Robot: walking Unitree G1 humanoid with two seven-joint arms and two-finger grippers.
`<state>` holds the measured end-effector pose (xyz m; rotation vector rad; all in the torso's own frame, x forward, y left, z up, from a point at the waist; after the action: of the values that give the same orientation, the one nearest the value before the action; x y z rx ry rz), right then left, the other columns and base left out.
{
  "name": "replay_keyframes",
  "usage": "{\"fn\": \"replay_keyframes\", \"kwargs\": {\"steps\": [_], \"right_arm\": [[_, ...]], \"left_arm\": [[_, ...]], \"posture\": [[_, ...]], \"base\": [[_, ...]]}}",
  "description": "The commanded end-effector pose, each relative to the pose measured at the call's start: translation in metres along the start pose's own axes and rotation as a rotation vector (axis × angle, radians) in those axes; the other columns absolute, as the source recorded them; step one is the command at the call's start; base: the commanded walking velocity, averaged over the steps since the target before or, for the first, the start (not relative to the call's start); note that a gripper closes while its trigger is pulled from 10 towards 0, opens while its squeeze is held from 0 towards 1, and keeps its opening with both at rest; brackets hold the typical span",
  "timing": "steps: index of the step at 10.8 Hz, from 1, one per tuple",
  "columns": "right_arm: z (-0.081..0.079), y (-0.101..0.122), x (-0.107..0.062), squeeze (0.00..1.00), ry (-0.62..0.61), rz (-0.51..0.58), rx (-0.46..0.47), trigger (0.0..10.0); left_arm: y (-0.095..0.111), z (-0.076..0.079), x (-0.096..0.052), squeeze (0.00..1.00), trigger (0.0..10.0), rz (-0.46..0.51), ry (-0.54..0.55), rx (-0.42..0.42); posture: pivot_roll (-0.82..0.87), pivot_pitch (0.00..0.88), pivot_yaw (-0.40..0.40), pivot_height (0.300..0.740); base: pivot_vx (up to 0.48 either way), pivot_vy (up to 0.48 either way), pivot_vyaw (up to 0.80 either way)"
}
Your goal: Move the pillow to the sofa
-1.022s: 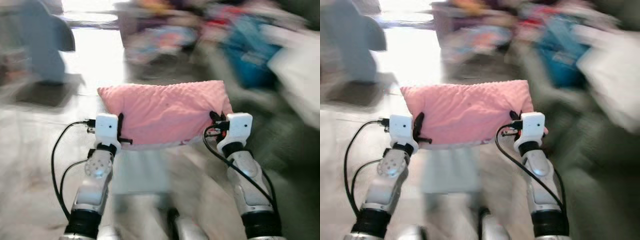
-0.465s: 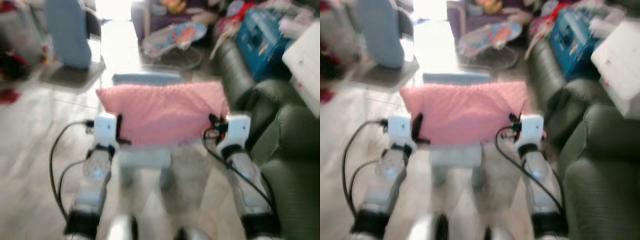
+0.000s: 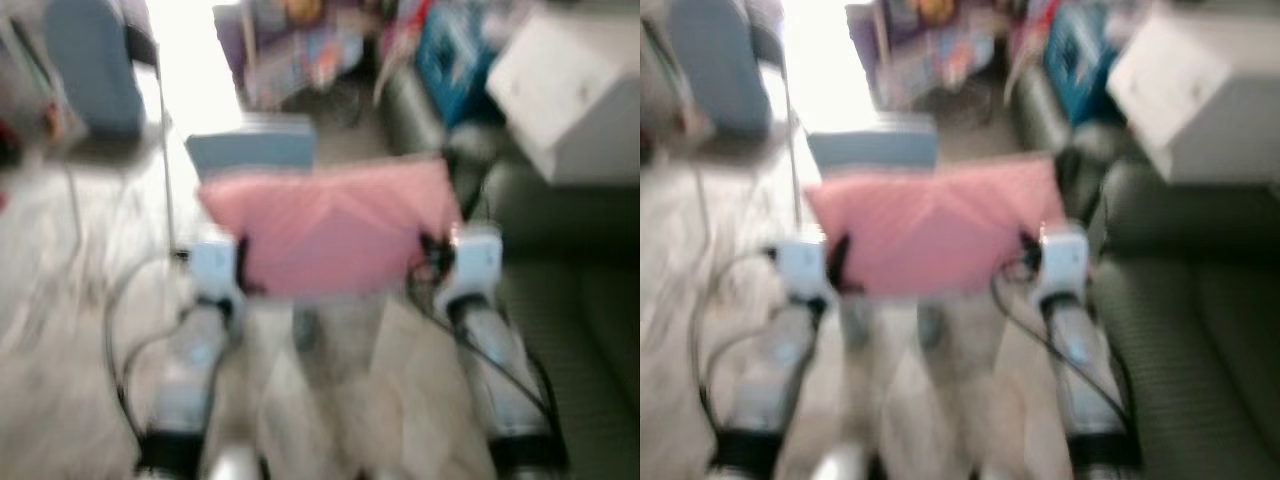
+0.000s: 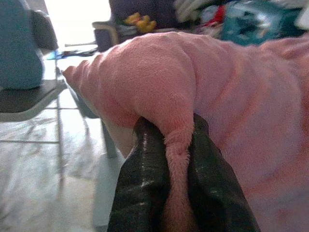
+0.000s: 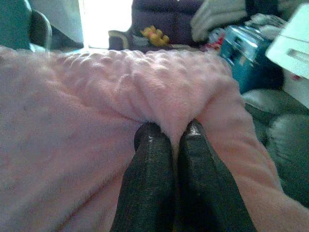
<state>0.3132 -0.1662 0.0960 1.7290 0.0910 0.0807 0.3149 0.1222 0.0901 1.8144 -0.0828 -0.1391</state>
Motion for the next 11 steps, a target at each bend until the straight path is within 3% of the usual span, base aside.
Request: {"fn": "replay_keyframes", "kwargs": {"steps": [1,7,11], "right_arm": [[-0.005,0.006,0.003,0.00,0.015,0.019,0.000,10.0],[-0.006,0.004,0.002,0.00,0.013,0.012,-0.009,10.0],[-0.006,0.003,0.002,0.00,0.019,0.003,-0.014,10.0]], "left_arm": [[0.006,-0.004,0.002,0.00,10.0,0.017,-0.008,0.013],[0.006,0.006,0.002,0.00,10.0,0.023,-0.051,0.028],[0.010,0.009,-0.001,0.00,10.0,0.060,-0.051,0.046]], "posture": [[-0.05,0.075,-0.023,0.740],[-0.05,0.074,-0.028,0.740],[-0.05,0.072,-0.036,0.740]], "base": [[0.000,0.480,-0.80],[0.000,0.480,-0.80],[0.000,0.000,-0.80]]}}
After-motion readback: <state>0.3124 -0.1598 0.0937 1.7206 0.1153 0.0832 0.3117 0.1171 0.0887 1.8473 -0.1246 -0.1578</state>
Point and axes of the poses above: a point about 5 cm out from each wrist's last joint towards the gripper, its own x axis pointing out of the wrist towards the gripper, its own y axis along the axis of the wrist's last joint, z = x × y, the point moved 3 cm from there along x, pointing out of the wrist towards the gripper, and after that the axes turned 12 degrees about x, right-handed, at the moved point
